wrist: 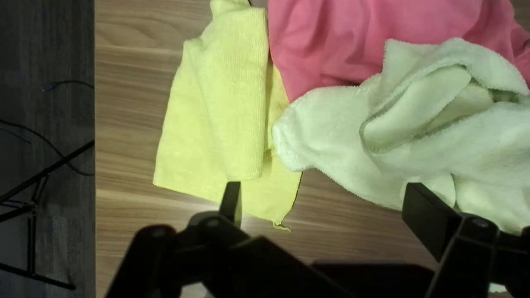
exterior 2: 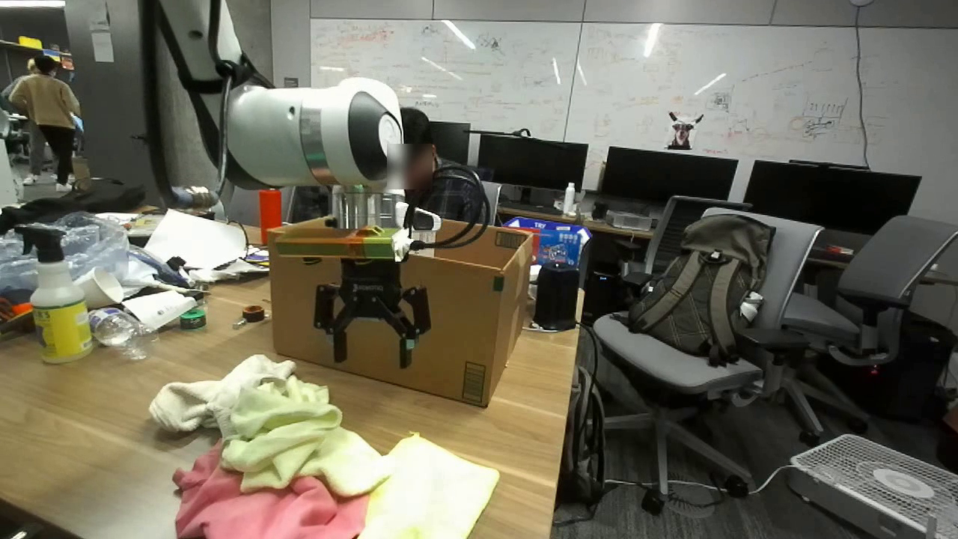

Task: Place the peach shirt and two yellow towels inside the brown box

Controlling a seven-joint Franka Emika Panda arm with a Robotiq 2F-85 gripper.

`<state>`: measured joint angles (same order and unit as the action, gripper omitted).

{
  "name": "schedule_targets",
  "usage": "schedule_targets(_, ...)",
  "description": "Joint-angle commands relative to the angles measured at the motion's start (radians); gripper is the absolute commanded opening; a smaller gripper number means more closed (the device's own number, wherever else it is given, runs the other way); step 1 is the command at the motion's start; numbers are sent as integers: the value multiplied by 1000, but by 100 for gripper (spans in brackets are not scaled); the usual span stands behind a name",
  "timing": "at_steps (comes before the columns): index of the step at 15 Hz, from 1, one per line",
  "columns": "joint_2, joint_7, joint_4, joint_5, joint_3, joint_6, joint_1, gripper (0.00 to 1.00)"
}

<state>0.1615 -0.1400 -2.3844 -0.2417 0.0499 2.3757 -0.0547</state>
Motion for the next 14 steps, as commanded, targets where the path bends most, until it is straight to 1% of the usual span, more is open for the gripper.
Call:
schedule_targets(1,33,17,-27,13,17,131,-1,100)
schedule_targets(3,52,0,-48,0,27,186,4,100)
schedule_targets(6,62,-40,-93,-37,49,233,21,100)
schedule_targets(11,65,-100,-140,-94,74,230,50,100)
schedule_targets(14,60,-104,-158,-89,67,214,58,100)
